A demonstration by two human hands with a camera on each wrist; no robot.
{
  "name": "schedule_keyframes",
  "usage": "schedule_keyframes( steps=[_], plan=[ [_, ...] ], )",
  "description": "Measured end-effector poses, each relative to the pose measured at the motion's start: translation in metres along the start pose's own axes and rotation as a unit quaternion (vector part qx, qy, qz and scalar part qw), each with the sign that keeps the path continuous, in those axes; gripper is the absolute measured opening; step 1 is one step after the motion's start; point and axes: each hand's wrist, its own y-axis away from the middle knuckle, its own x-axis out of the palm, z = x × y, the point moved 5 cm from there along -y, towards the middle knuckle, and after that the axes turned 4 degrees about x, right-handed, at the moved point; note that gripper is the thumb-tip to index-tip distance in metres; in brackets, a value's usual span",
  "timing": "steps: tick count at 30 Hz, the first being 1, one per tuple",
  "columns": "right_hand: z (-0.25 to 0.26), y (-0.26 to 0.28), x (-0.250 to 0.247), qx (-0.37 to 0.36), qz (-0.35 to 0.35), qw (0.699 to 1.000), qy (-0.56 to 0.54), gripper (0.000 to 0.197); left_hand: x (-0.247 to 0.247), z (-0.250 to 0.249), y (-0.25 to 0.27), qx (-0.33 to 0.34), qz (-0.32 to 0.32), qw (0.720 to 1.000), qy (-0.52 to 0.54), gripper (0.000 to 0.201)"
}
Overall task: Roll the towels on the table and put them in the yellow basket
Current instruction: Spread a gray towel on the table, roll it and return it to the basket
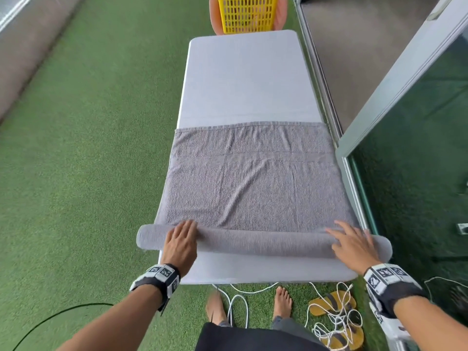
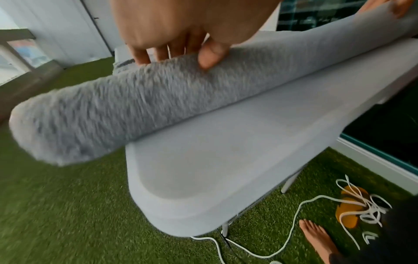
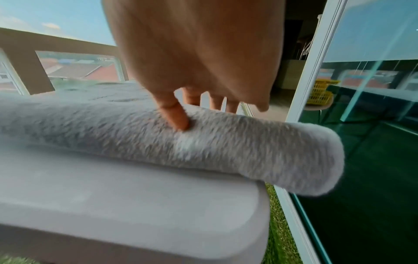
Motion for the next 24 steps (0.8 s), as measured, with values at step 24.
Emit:
schedule_keyframes(
  steps=[24],
  plan=[
    [0.010, 0.031, 0.040, -0.068, -0.008, 0.996, 0.048, 0.068, 0.027, 0.009, 0.029, 0.008, 0.113, 0.992, -0.057, 0.067]
  ],
)
